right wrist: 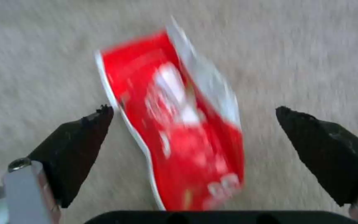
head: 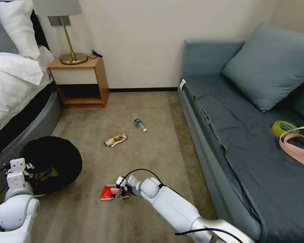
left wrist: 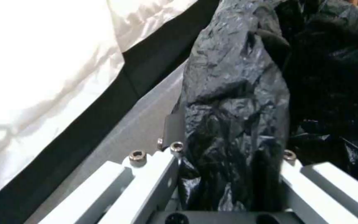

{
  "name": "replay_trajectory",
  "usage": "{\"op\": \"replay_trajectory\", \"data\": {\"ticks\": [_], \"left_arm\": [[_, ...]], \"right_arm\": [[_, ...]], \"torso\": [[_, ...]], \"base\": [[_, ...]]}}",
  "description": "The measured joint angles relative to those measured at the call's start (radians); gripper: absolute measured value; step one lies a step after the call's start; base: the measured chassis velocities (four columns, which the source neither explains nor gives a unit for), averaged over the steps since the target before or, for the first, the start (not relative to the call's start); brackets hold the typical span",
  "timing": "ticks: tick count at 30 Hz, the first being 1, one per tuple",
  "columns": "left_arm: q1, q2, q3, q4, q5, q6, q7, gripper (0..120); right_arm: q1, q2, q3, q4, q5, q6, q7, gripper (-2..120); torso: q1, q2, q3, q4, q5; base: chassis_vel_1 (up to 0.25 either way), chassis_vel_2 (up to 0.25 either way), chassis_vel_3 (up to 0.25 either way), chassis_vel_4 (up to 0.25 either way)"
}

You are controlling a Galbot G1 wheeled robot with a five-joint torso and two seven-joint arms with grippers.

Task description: Pick up the trash bin, then pick up the garbage on the floor and place it into the trash bin.

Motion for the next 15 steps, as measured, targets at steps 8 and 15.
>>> {"op": "replay_trajectory", "data": {"ticks": [8, 15], "left_arm": [[0.01, 0.001, -0.012, 0.004, -0.003, -0.01, 0.001, 4], [0.014, 0.003, -0.016, 0.004, -0.009, -0.015, 0.002, 4]], "right_arm": [[0.004, 0.0, 0.01, -0.065, -0.041, 0.015, 0.012, 100], [0.007, -0.001, 0.013, -0.102, -0.053, 0.034, 0.012, 91]], "torso": [[0.0, 0.0, 0.0, 0.0, 0.0], [0.0, 0.0, 0.0, -0.0001, 0.0]], "base": [[0.0, 0.0, 0.0, 0.0], [0.0, 0.0, 0.0, 0.0]]}}
